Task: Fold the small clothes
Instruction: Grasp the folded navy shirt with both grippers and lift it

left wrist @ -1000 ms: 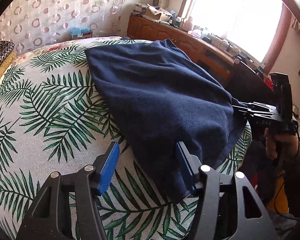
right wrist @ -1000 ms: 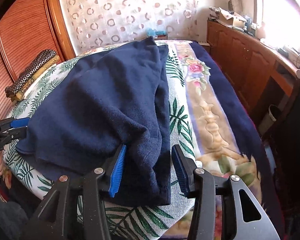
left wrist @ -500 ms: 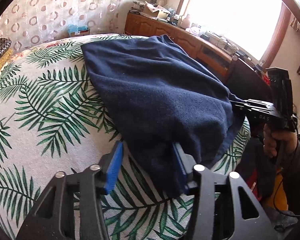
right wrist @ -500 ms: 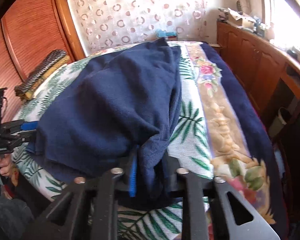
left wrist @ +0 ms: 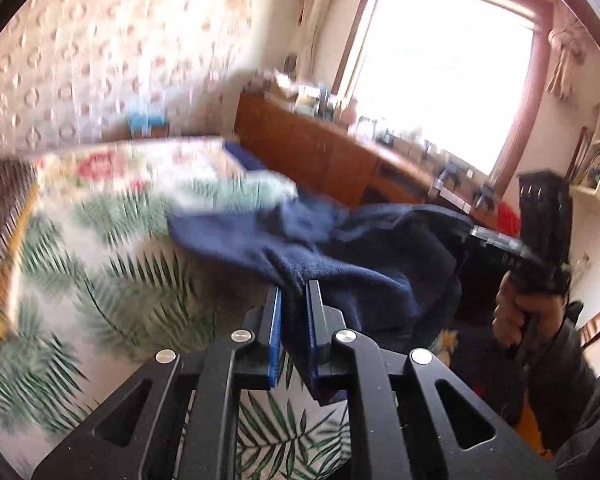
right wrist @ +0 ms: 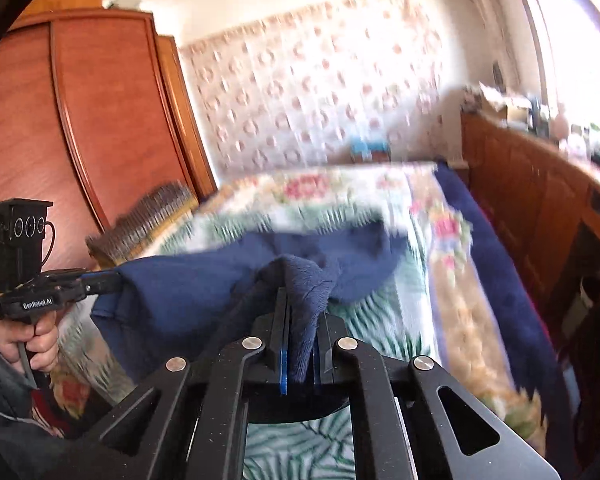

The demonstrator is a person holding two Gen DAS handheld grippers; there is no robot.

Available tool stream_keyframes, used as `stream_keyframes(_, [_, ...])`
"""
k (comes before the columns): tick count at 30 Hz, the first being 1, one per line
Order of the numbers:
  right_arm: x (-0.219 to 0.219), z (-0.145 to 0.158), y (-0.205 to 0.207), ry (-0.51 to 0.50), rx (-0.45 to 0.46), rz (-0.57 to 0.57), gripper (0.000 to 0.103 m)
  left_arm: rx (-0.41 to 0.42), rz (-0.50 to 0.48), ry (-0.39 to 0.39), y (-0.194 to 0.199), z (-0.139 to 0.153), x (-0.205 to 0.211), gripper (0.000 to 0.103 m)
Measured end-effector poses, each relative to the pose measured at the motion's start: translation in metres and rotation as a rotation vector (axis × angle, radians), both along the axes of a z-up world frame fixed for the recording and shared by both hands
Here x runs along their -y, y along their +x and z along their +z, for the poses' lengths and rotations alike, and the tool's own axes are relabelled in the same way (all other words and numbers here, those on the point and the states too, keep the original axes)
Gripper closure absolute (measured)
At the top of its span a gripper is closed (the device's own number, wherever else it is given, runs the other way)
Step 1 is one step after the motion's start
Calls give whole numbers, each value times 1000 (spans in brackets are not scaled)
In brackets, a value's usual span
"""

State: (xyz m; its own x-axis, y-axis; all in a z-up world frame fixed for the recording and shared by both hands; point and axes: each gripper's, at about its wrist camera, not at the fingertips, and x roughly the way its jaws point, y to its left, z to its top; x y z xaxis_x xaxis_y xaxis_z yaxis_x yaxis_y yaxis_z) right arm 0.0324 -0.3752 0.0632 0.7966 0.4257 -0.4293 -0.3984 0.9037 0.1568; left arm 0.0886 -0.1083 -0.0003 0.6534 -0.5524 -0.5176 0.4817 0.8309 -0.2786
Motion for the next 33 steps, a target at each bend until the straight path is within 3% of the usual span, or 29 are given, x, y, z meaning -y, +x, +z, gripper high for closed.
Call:
stream_keyframes(5, [-7,57,-21,29,124,40,96,91,22,-58,-12,65,-21,91])
stream_keyframes(9, [-23,98,-26,1,212,72,96,175,65,-21,-14,108,-37,91])
stream_keyframes(17, [-65,118,35,-16,222,110,96,202,219,27,40,125,-79,92])
stream_keyframes(21, [-71,124,64,18,254,113,96,242,261,31,40,132,-95,92])
stream_keyframes(25, [-69,105,50,2,263,132,96,228,245,62,20,115,-94,92])
stream_keyframes(26, [-62,85,45,-8,252,137,96,214,239,67,13,105,-93,92])
stream_keyframes(30, [-50,15,28,-41,114,171,96,89,207,99,-16,37,-86,92])
stream_keyframes(33, [-41,-46,12,-46,-11,186,96,-48,159,134,-32,-23,-76,92])
